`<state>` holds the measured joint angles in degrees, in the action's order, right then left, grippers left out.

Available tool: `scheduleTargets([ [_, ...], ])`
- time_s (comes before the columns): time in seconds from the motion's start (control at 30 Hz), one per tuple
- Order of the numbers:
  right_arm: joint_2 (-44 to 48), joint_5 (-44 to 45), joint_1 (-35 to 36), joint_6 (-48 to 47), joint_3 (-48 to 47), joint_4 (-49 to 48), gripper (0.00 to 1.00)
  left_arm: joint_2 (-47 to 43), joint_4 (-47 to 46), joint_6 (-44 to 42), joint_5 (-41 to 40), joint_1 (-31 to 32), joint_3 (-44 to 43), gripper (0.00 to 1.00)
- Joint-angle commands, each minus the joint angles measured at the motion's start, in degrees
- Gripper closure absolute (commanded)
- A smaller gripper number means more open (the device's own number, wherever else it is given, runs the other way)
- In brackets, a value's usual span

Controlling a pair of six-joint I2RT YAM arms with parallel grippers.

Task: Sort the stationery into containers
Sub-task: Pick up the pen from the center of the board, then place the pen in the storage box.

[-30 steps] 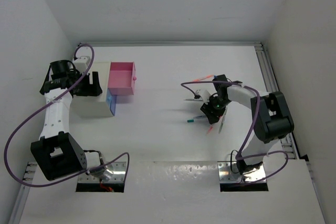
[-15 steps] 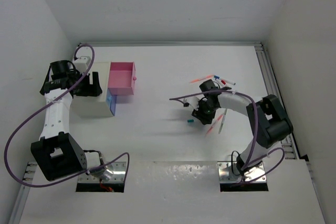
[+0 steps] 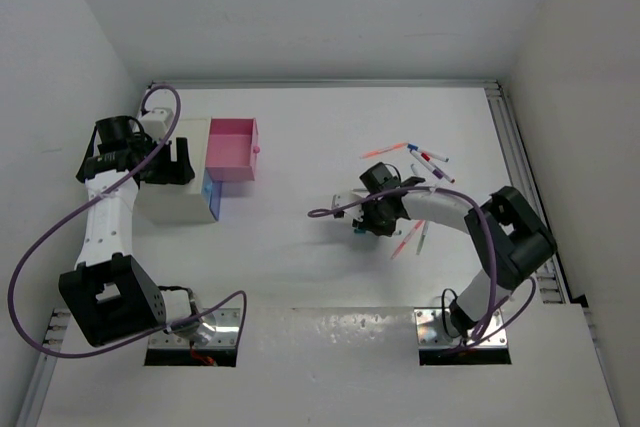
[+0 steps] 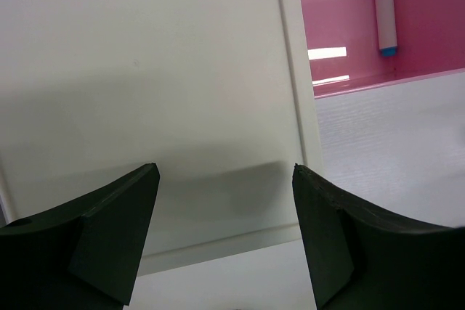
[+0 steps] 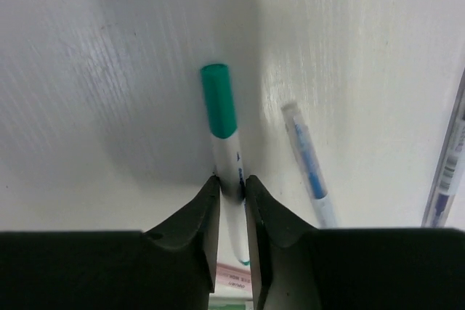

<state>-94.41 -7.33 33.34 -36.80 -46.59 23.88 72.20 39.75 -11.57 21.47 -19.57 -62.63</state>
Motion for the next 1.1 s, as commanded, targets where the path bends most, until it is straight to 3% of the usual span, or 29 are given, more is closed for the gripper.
scheduleTargets([
  [0.0, -4.46, 1.8, 1.2, -0.73, 3.08, -2.17, 0.81, -1.01, 1.65, -0.56, -1.26, -0.73, 1.37, 0.19],
  [0.07, -4.47, 1.8, 1.72, -0.73, 2.82, -1.73, 0.92, -1.01, 1.39, -0.56, -1.35, -0.73, 1.55, 0.19],
  [0.13, -4.03, 0.66, 2.34, 0.49, 1.16, 0.02, 0.97, -0.93, 1.12, -0.56, -1.26, -0.64, 1.55, 0.19],
  [0.23, -3.32, -9.51, 2.34, 8.21, -9.27, 10.02, 1.0, -0.49, 0.68, -0.12, -0.91, -0.73, 1.37, 0.2],
  [0.33, -5.51, -22.17, 2.52, 20.15, -28.48, 19.08, 1.0, 0.21, 0.42, 0.59, -0.47, -0.73, 1.11, 0.19],
  [0.43, -7.88, -29.4, 2.52, 33.77, -40.98, 15.35, 1.0, 0.48, 0.33, 0.76, -0.29, -0.73, 0.93, 0.2],
  [0.47, -9.63, -29.58, 2.52, 42.07, -43.13, 12.97, 1.0, 0.48, 0.33, 0.94, -0.21, -0.73, 0.76, 0.2],
  [0.63, -18.51, -26.34, 1.81, 63.3, -57.69, -3.71, 1.0, 0.92, 0.59, 1.03, -0.47, -0.73, 0.49, 0.2],
  [0.77, -25.99, -19.93, 3.03, 83.41, -64.06, -12.18, 1.0, 0.83, 0.95, 0.85, -1.52, -0.64, 0.4, 0.2],
  [0.9, -31.78, -12.2, 5.5, 90.22, -67.39, -18.94, 1.0, 0.92, 0.95, 0.5, -2.31, -0.9, 1.11, 0.2],
  [1.07, -38.72, -7.0, 7.08, 92.87, -75.9, -18.35, 1.0, 0.92, 0.59, 0.32, -2.49, -1.08, 1.55, 0.2],
])
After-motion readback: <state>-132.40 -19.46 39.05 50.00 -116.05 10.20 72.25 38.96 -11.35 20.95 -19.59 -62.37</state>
